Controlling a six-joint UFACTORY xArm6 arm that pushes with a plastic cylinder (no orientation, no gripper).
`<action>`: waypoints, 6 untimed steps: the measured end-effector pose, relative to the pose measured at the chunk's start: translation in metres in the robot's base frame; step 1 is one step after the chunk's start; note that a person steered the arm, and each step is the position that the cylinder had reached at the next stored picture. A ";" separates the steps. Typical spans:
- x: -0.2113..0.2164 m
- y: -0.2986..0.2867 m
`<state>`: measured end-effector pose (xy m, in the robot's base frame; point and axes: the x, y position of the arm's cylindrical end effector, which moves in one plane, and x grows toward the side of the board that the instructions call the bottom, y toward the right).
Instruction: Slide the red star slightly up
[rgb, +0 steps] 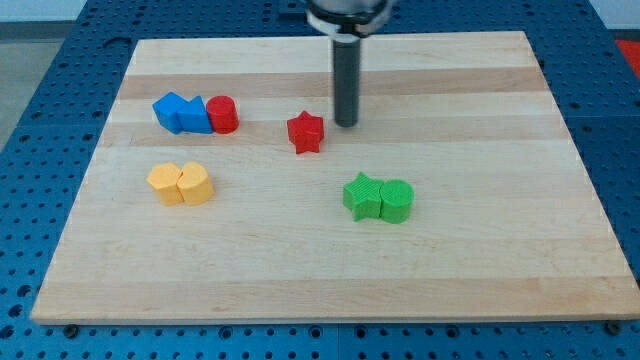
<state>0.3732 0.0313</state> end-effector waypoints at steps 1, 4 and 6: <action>0.038 0.002; 0.023 -0.072; 0.020 -0.059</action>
